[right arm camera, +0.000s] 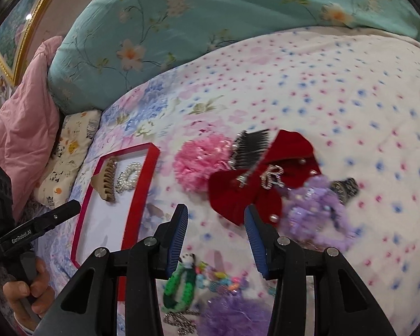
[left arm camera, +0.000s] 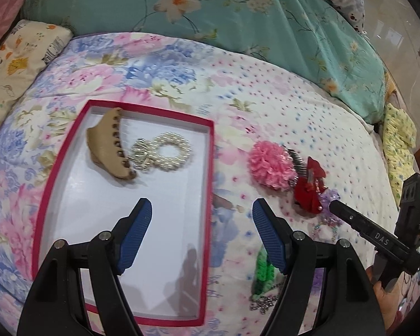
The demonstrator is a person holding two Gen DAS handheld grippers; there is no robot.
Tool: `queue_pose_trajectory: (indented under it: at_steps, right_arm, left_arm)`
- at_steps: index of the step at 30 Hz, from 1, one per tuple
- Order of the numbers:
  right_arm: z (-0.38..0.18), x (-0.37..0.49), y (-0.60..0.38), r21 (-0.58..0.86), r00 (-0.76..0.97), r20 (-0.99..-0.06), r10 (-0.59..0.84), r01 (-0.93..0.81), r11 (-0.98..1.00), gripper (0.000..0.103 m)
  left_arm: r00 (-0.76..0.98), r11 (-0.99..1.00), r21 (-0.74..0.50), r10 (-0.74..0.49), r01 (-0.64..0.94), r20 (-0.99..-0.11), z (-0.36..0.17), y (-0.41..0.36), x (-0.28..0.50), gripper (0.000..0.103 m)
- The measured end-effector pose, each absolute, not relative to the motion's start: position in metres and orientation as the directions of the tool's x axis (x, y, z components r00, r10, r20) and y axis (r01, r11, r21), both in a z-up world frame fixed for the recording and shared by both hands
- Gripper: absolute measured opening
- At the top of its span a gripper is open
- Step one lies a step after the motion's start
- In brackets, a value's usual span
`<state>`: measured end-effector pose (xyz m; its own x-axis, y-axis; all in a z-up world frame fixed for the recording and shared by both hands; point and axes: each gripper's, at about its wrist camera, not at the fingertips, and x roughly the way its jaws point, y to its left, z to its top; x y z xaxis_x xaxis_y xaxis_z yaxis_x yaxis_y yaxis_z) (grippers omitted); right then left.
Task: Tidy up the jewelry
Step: 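Grasp the pink flower scrunchie with the left tool while the right tool grasps the red bow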
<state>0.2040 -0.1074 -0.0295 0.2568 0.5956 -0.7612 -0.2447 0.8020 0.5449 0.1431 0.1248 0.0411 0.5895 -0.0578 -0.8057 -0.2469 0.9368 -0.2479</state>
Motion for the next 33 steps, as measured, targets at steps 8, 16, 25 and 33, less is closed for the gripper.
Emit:
queue_pose_trajectory:
  at_steps: [8, 16, 25, 33]
  right_arm:
    - [-0.037, 0.207, -0.119, 0.544, 0.255, -0.769, 0.586, -0.220, 0.810, 0.045]
    - [-0.050, 0.221, -0.120, 0.548, 0.261, -0.774, 0.577, -0.181, 0.817, 0.061]
    - [-0.082, 0.264, -0.109, 0.526, 0.217, -0.813, 0.540, -0.123, 0.841, 0.059]
    - [-0.076, 0.272, -0.105, 0.441, 0.232, -0.836, 0.498, -0.257, 0.860, 0.013]
  left_arm:
    - [0.581, 0.939, -0.259, -0.084, -0.225, -0.809, 0.037, 0.109, 0.153, 0.075]
    - [0.567, 0.945, -0.254, -0.098, -0.204, -0.818, 0.033, 0.096, 0.169, 0.075]
    - [0.549, 0.952, -0.250, -0.116, -0.176, -0.828, 0.026, 0.081, 0.191, 0.075]
    - [0.525, 0.956, -0.257, -0.148, -0.140, -0.838, 0.015, 0.070, 0.224, 0.075]
